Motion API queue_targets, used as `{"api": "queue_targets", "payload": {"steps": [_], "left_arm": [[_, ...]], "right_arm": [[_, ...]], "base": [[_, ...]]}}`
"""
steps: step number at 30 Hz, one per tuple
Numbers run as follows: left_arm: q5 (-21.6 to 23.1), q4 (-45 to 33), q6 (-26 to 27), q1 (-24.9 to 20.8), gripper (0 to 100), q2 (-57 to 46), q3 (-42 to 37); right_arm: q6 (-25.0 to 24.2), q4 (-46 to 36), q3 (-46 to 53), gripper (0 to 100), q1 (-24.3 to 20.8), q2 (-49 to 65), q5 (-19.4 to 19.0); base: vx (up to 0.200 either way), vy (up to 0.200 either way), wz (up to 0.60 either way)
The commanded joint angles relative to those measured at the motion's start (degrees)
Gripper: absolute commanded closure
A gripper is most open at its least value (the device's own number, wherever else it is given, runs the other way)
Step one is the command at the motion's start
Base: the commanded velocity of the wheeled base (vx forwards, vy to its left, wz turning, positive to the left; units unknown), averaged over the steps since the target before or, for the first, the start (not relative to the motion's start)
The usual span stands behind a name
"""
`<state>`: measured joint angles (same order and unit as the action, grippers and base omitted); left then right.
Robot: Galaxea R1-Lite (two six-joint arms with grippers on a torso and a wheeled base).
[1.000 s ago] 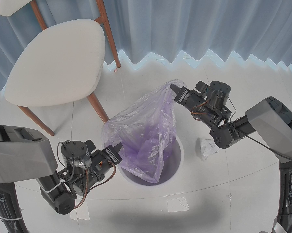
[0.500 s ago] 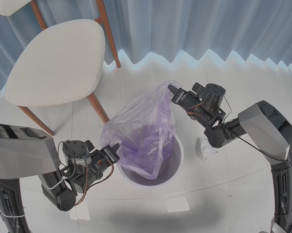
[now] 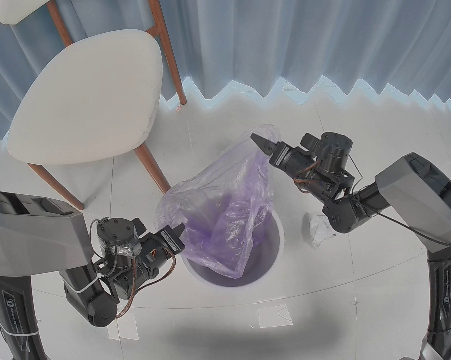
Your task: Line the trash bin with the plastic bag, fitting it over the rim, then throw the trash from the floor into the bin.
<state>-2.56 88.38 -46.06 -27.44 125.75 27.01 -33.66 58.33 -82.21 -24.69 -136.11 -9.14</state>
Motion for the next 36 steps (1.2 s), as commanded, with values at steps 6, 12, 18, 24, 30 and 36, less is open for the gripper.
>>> {"api": "queue_targets", "payload": {"steps": [6, 12, 18, 24, 30, 36], "left_arm": [[-0.1, 0.0, 0.2, -0.5, 100, 0.2, -0.1], [-0.2, 0.0, 0.3, -0.5, 100, 0.2, -0.1], [-0.1, 0.0, 0.4, -0.2, 100, 0.3, 0.0], [-0.1, 0.0, 0.4, 0.1, 100, 0.3, 0.1], [-0.1, 0.0, 0.6, 0.2, 100, -0.5, 0.1], [-0.3, 0.0, 0.6, -0.4, 100, 0.0, 0.0]], "right_arm": [[2.9, 0.0, 31.6, 0, -5.8, 17.8, -3.9], [2.6, 4.1, 32.2, 0, -6.3, 16.0, -3.7], [2.4, 4.9, 35.4, 0, -7.5, 17.9, -3.4], [1.1, 4.9, 38.5, 0, -8.1, 18.1, -3.4], [0.2, 5.1, 38.7, 0, -9.8, 15.7, -1.8], [-1.9, 10.8, 40.7, 100, -11.1, 14.8, 0.4]], "base": [[0.000, 0.000, 0.00], [0.000, 0.000, 0.00], [0.000, 0.000, 0.00], [0.000, 0.000, 0.00], [0.000, 0.000, 0.00], [0.000, 0.000, 0.00]]}}
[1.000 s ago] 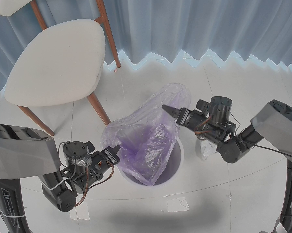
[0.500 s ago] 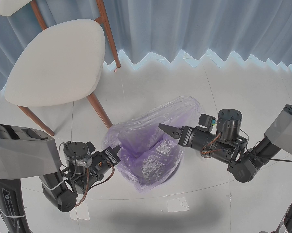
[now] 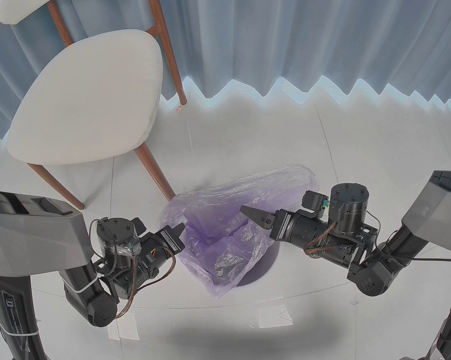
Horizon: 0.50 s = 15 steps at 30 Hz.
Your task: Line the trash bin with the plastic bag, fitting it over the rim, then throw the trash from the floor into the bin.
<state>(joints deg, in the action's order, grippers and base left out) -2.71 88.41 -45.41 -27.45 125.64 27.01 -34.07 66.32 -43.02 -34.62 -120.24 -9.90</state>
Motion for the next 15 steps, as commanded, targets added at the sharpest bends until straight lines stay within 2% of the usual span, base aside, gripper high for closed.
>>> {"api": "queue_targets", "payload": {"steps": [1, 9, 15], "left_arm": [[-0.2, 0.0, 0.0, -0.4, 100, 0.1, -0.1], [-0.3, 0.0, 0.1, -0.2, 100, 0.3, 0.1], [-0.2, 0.0, 0.9, 0.0, 100, 0.0, -0.2]], "right_arm": [[-2.5, 3.6, 1.9, 100, -1.2, -1.0, 1.5], [-3.4, 5.2, 5.5, 100, -0.6, -0.5, 2.2], [-3.3, 10.4, 6.0, 100, 1.8, -0.3, 6.3]], "base": [[0.000, 0.000, 0.00], [0.000, 0.000, 0.00], [0.000, 0.000, 0.00]]}}
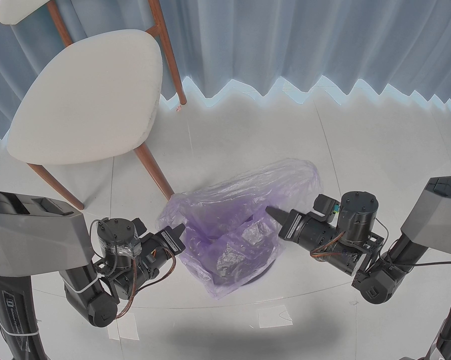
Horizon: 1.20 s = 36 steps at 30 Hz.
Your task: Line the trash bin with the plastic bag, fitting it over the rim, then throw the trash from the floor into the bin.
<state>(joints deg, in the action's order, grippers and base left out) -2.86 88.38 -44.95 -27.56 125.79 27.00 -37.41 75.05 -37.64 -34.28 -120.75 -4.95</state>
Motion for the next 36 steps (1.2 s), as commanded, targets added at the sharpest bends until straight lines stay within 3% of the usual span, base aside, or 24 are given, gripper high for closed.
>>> {"api": "queue_targets", "payload": {"steps": [1, 18, 22, 36], "left_arm": [[-0.1, 0.0, 1.0, 0.0, 100, -0.3, -0.6], [0.1, 0.1, 2.1, -2.8, 100, 0.9, -1.5], [-0.5, 0.1, 2.1, -4.6, 100, 1.6, -1.7], [-0.4, 0.1, 2.1, -2.7, 100, 1.4, -1.5]], "right_arm": [[0.1, 3.0, 1.5, 100, 1.8, 0.7, 1.8], [-1.2, 7.0, 5.4, 100, -1.1, 5.1, 1.3], [-5.8, 7.5, 5.7, 100, -1.9, 3.5, 1.3], [-6.5, 9.1, 7.6, 100, -2.0, 1.9, 1.3]], "base": [[0.000, 0.000, 0.00], [0.000, 0.000, 0.00], [0.000, 0.000, 0.00], [0.000, 0.000, 0.00]]}}
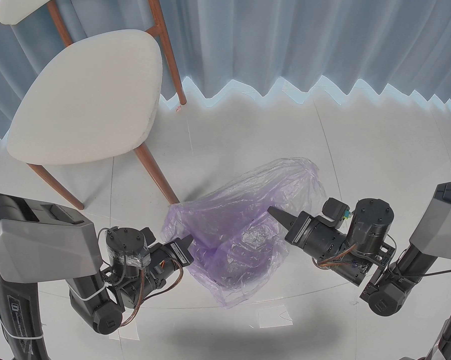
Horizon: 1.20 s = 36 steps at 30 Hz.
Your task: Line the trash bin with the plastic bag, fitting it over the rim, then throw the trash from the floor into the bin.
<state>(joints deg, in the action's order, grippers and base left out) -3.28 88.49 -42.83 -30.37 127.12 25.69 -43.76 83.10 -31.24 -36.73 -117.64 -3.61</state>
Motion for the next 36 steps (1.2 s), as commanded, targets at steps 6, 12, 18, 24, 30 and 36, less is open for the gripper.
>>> {"api": "queue_targets", "payload": {"steps": [6, 12, 18, 24, 30, 36], "left_arm": [[-0.1, 0.0, -0.1, 0.0, 100, -0.5, -0.5], [-0.1, 0.0, 0.0, 0.7, 100, -0.5, -0.3], [0.0, 0.0, -0.6, 2.4, 100, -0.5, -0.3], [0.5, 0.0, -0.3, 2.5, 100, -0.5, -0.5], [-0.1, 0.0, 0.6, 1.7, 100, -1.6, -0.8], [0.0, 0.0, 0.6, 0.5, 100, -3.2, -1.4]], "right_arm": [[-0.2, 4.1, 3.6, 100, 0.7, -0.7, -0.1], [-0.1, 3.6, 2.9, 100, 0.8, 1.0, -0.4], [-0.2, 3.4, 1.1, 100, 3.4, 1.1, -2.5], [-0.1, 1.4, 0.7, 100, 7.6, -0.4, -6.2], [0.2, 1.1, 0.0, 100, 9.0, -0.5, -6.3], [0.2, 0.2, 0.0, 100, 10.8, -1.5, -6.2]], "base": [[0.000, 0.000, 0.00], [0.000, 0.000, 0.00], [0.000, 0.000, 0.00], [0.000, 0.000, 0.00], [0.000, 0.000, 0.00], [0.000, 0.000, 0.00]]}}
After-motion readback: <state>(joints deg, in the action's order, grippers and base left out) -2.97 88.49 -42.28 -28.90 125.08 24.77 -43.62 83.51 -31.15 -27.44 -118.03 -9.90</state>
